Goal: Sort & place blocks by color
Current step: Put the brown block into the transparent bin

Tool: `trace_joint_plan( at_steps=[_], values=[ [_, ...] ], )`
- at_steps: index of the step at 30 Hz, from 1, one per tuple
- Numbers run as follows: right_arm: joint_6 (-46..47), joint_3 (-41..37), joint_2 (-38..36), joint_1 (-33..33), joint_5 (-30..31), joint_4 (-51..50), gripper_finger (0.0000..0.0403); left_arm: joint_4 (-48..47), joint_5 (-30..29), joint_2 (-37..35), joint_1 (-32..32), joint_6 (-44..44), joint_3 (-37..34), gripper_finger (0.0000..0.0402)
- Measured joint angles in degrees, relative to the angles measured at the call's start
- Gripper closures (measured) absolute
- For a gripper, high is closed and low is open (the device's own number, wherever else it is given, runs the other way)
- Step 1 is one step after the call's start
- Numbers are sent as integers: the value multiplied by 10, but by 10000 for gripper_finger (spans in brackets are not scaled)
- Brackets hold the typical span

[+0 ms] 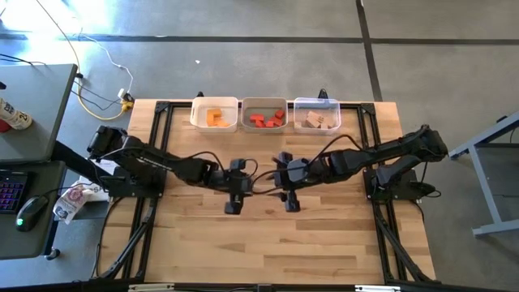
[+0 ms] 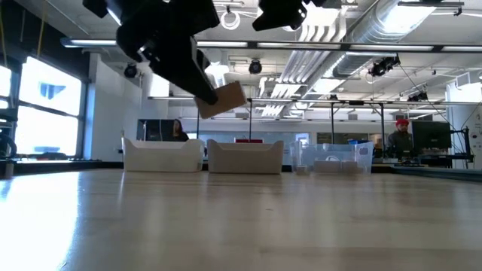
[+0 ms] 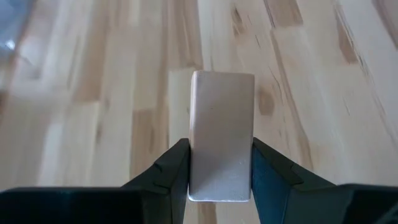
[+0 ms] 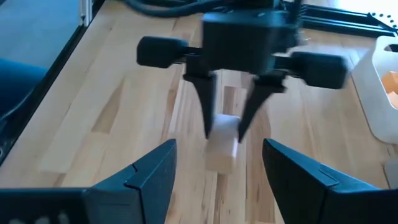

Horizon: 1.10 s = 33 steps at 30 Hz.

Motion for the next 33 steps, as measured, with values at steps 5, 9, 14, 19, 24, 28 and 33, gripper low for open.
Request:
trace_joint_plan(
  at_steps=[5,9,14,19,24,28,33],
  values=[
    [-10,0,0,2,0,-1,178,53,0,0,11,9,0,287],
    [-10,0,0,2,0,-3,178,89,-2,0,13,9,0,287],
    [-11,0,0,2,7,-5,178,132,-16,0,13,8,0,287],
    [-10,0,0,2,30,-24,178,173,-19,0,13,10,0,287],
    [-9,0,0,2,44,-46,178,201,-44,0,13,28,0,287],
    [-6,0,0,2,66,-53,178,220,-43,0,13,33,0,287],
    [-4,0,0,2,70,-56,183,233,-36,0,13,46,0,287]
  ],
)
